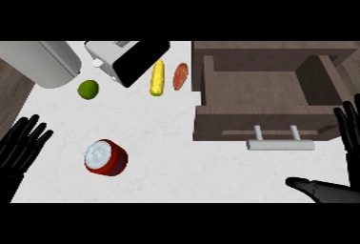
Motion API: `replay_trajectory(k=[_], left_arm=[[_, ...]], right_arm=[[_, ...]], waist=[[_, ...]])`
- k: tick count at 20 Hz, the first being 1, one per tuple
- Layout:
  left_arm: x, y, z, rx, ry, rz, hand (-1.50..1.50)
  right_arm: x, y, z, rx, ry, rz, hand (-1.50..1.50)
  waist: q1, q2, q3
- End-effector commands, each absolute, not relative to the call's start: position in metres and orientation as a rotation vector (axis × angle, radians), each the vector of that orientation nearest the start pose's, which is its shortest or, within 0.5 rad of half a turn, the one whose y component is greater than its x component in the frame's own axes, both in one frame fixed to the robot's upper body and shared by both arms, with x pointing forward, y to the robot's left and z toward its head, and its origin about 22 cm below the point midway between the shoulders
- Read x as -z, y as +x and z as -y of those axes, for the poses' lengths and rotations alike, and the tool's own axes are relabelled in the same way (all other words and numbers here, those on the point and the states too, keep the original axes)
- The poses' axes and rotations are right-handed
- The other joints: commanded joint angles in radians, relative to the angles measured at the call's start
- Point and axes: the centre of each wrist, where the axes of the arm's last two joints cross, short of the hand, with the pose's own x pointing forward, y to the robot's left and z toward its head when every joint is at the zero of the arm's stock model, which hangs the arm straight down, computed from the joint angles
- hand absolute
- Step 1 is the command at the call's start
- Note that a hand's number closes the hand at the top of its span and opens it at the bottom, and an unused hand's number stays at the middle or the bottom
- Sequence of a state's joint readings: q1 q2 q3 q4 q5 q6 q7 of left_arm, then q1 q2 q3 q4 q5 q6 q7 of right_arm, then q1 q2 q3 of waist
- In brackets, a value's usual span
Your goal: Pick up the can, place it into the drawer and close the drawer
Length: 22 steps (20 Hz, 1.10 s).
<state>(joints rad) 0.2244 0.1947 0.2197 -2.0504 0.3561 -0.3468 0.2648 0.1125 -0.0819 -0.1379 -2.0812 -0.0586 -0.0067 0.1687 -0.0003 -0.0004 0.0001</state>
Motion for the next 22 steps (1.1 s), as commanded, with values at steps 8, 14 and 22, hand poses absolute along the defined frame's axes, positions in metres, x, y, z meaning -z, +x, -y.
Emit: replay_trajectory(k=[8,14,22], left_arm=[[-0.015,0.162,-0.282,0.143,-0.08,1.578,-1.5],[0.015,0.167,-0.286,0.159,-0.046,1.561,-1.5],[0.045,0.191,-0.298,0.094,0.008,1.507,-1.5]], right_arm=[[-0.104,0.169,0.299,0.055,-0.18,1.823,-1.5],[-0.117,0.169,0.293,0.084,-0.178,1.837,-1.5],[-0.129,0.158,0.285,0.066,-0.184,1.83,-1.5]], waist=[[-0.002,-0.001,0.0],[-0.001,0.0,0.0],[-0.003,0.0,0.0]])
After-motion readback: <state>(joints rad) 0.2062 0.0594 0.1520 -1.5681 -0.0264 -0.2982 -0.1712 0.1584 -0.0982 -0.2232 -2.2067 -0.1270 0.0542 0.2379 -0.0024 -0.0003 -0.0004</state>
